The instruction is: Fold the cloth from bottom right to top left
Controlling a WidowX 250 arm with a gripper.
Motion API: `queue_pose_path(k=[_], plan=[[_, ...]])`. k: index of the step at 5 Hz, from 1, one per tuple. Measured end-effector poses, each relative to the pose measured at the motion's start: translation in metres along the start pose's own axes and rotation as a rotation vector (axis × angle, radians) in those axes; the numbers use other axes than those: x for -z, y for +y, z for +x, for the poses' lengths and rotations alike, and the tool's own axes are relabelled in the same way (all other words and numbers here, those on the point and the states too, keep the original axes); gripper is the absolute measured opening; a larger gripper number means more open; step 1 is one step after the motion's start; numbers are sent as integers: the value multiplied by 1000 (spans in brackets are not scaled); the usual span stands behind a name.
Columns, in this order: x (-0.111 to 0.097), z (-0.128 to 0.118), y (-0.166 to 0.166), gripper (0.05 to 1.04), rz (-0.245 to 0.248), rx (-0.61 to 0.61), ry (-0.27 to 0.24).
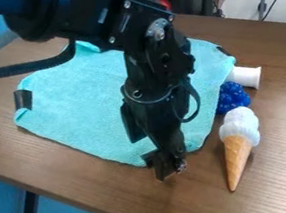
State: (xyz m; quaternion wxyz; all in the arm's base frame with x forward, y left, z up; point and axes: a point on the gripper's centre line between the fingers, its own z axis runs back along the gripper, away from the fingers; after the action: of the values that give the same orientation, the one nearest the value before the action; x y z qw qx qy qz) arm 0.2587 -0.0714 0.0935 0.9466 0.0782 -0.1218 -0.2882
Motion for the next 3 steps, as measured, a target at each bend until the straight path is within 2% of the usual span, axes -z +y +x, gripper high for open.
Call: queue_pose_path(k=[1, 3], plan=[[4, -1, 2, 882, 15, -12, 16], [11, -5, 3, 320, 28, -71, 50]])
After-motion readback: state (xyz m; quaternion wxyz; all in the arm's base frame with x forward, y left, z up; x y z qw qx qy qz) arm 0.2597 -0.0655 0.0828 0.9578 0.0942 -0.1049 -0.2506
